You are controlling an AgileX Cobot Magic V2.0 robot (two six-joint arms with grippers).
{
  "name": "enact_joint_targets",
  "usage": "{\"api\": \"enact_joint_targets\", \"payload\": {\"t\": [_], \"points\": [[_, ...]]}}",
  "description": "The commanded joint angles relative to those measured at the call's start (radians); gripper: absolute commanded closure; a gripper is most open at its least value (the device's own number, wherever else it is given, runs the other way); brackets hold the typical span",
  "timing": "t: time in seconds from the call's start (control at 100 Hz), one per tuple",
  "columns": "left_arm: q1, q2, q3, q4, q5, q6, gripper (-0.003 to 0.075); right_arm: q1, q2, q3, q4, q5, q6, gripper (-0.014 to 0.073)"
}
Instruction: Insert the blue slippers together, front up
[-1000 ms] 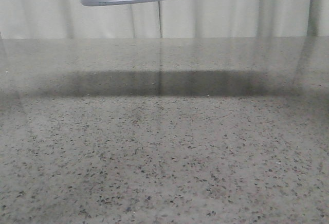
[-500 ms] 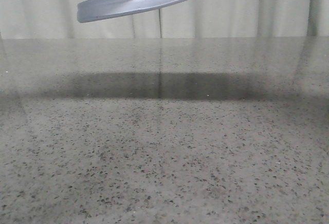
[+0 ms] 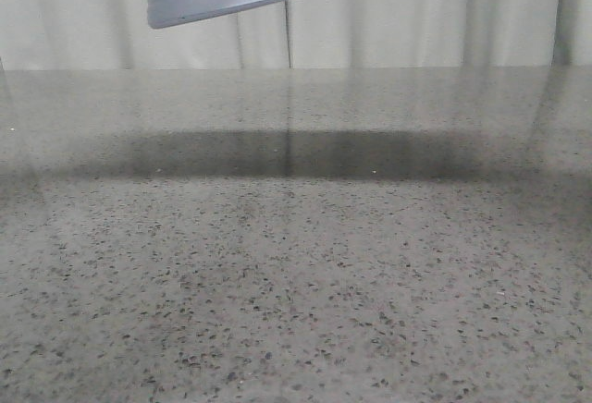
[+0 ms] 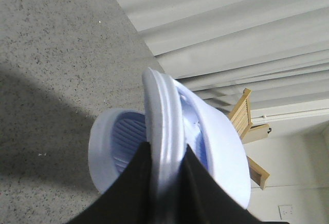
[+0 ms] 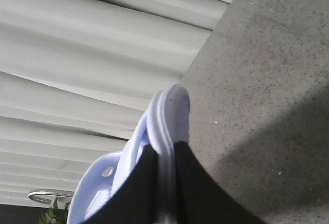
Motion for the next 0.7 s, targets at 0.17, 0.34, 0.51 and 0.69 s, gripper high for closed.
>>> {"api": "enact_joint_targets", "payload": {"t": [0.17, 0.34, 0.51, 0.69], "points": [[-0.014, -0.012, -0.026, -0.065, 0.162, 0.009, 0.0704, 0.016, -0.012, -0.008, -0.06, -0.007, 0.005, 0.0701], [-0.014, -0.012, -0.026, -0.063, 0.152, 0.034, 0.0704, 0.016, -0.025, -0.008, -0.086, 0.032, 0.005, 0.0701], [-0.014, -0.012, -0.026, -0.031, 0.091, 0.044, 0.0704, 0.016, -0.055, -0.008, -0.108, 0.034, 0.005, 0.0701], [0.008, -0.012, -0.026, -0.026, 0.061, 0.058, 0.0704, 0.016, -0.069, -0.008, -0.111, 0.058, 0.005, 0.0701]]}}
